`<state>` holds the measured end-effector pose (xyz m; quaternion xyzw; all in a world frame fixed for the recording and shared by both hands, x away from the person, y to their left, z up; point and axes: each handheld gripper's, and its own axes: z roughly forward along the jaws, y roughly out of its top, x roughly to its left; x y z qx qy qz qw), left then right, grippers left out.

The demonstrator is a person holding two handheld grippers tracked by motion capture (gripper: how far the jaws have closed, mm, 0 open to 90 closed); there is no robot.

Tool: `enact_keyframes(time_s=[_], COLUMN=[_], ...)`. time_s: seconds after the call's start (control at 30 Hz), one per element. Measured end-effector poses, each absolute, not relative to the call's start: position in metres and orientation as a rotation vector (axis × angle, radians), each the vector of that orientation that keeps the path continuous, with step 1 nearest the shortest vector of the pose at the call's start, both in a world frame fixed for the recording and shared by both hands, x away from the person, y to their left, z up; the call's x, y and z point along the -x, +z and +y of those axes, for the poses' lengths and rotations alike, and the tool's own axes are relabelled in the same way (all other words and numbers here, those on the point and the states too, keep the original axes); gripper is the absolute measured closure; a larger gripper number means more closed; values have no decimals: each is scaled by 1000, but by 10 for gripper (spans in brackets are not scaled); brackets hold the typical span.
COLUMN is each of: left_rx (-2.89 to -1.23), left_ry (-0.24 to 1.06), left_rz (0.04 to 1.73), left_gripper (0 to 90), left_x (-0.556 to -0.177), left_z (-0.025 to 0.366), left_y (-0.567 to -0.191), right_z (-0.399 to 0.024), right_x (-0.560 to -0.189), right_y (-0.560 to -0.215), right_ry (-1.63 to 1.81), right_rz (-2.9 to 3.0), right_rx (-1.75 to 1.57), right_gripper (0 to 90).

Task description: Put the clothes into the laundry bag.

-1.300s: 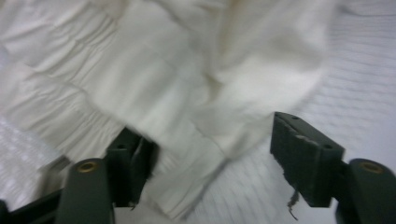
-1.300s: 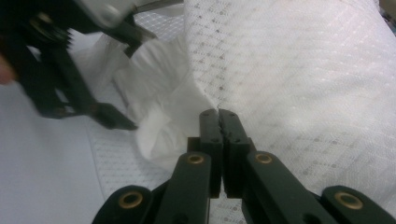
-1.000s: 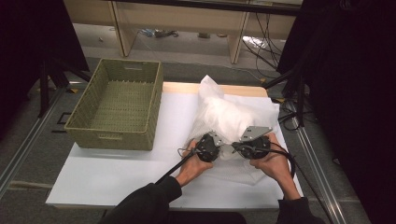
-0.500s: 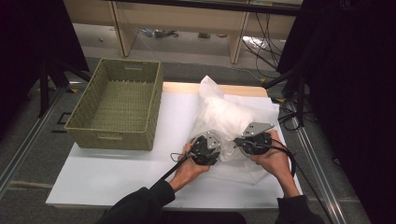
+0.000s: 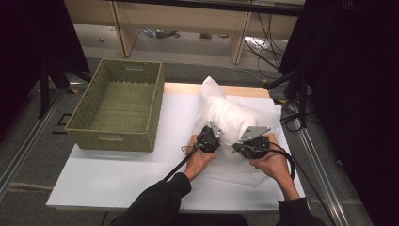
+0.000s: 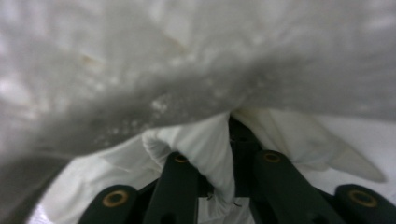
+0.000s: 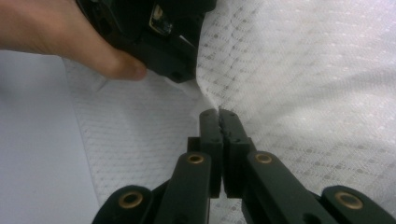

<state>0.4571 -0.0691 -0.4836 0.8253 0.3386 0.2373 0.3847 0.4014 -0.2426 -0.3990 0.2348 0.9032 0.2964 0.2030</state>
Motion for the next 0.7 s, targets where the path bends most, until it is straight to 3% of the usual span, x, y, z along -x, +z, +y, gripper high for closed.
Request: enact_keyframes(time_s=[0.07,0.23,0.4,0.6,0.7], left_rx=[-2118,-2178,-2255,-2327,-2339], left_ry=[578,517,498,462,550], left_rz=[852,810,824,851,859], left_gripper=[779,443,361,353,371], left_x=[-453,-417,-389,-391,-395], left_z=[-67,-32,8,13,20], left_y=[-483,-464,-454,-474,-474], right_z=[-243,-243,-243,-241,-243], right_x=[-401,-403,-402,-402,-401], right_y=[-399,-402,-402,-403,-402], right_ry=[827,834,830,829,831], right_rz=[2528,2532,2520,2534,2522], right_rx=[-664,-660,-670,-651,-666], right_gripper=[900,900,900,900,900])
